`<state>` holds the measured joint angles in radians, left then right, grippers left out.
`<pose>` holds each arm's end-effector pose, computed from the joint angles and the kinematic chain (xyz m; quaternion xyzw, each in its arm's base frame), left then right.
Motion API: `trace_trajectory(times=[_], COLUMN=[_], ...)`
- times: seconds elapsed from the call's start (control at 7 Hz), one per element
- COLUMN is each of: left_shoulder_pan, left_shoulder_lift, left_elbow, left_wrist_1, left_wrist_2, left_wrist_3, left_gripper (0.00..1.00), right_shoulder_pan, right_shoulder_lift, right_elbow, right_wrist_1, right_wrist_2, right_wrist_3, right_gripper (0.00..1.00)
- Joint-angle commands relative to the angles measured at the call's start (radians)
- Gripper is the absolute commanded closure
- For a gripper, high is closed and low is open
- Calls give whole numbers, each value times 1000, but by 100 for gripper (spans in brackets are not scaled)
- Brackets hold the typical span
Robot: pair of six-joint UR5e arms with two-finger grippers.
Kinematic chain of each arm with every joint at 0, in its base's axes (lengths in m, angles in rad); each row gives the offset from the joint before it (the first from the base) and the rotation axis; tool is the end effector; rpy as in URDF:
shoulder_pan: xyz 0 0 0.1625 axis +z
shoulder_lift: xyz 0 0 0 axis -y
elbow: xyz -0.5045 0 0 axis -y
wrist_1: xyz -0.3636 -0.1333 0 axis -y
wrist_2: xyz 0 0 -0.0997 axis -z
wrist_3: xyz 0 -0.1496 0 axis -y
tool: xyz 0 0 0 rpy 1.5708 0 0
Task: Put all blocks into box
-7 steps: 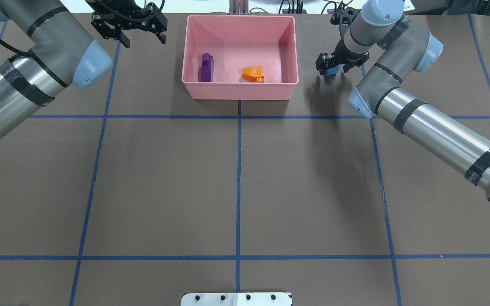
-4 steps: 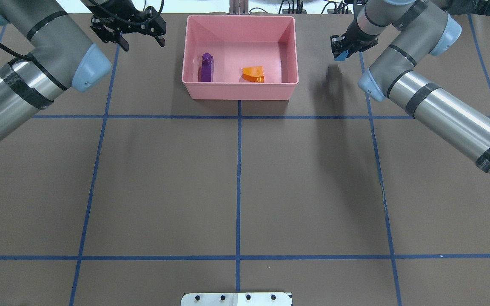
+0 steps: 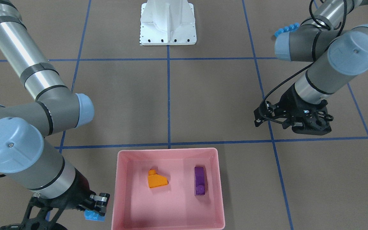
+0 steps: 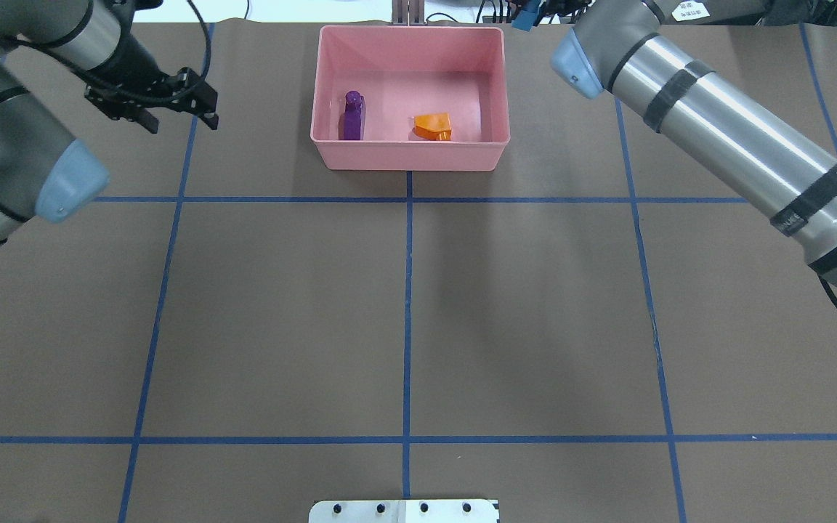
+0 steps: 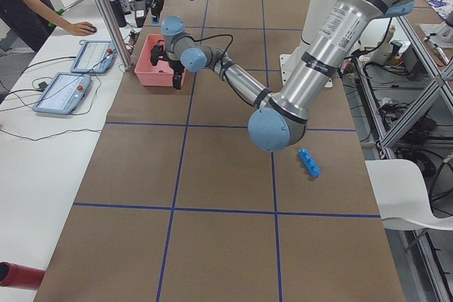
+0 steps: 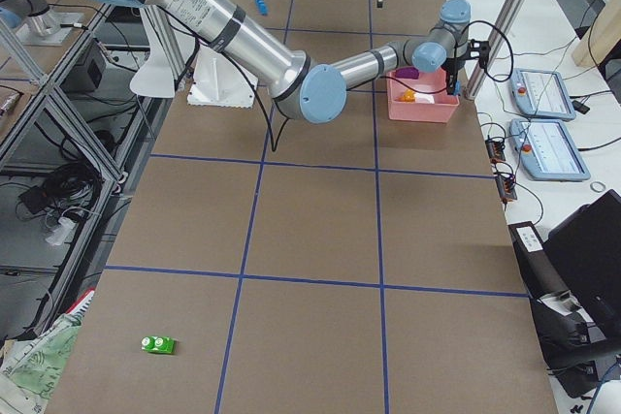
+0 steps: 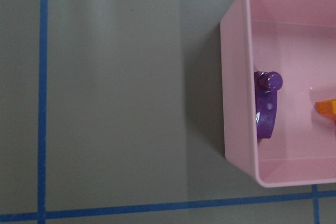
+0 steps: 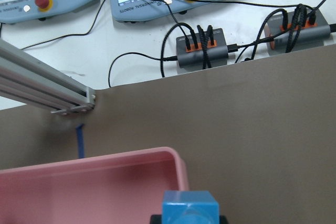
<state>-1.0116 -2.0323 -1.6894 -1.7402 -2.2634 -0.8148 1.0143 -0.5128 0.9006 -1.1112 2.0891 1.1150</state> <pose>0.3288 -0.5966 0.4313 0.0659 0.4626 0.0117 0.8840 -0.4461 -0.8291 0.2838 0.0932 -0.4515 0.1416 0.8760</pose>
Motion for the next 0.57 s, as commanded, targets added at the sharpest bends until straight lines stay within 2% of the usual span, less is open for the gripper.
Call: trace_trajectory(times=[0.0, 0.29, 0.43], left_shoulder_pan=[4, 5, 7], left_shoulder_lift=[222, 231, 233], left_elbow=[-180, -188, -193], left_wrist_1=[-2, -2, -1], left_wrist_2=[2, 1, 1], left_wrist_3=[101, 102, 100], left_gripper=[0, 0, 0], right_shoulder_pan=[-107, -240, -300], right_shoulder_lift=[83, 131, 201], right_elbow=[0, -38, -122], right_wrist_1=[-55, -56, -56], right_wrist_2=[-129, -284, -350], right_wrist_3=[84, 147, 158], right_gripper=[100, 100, 100])
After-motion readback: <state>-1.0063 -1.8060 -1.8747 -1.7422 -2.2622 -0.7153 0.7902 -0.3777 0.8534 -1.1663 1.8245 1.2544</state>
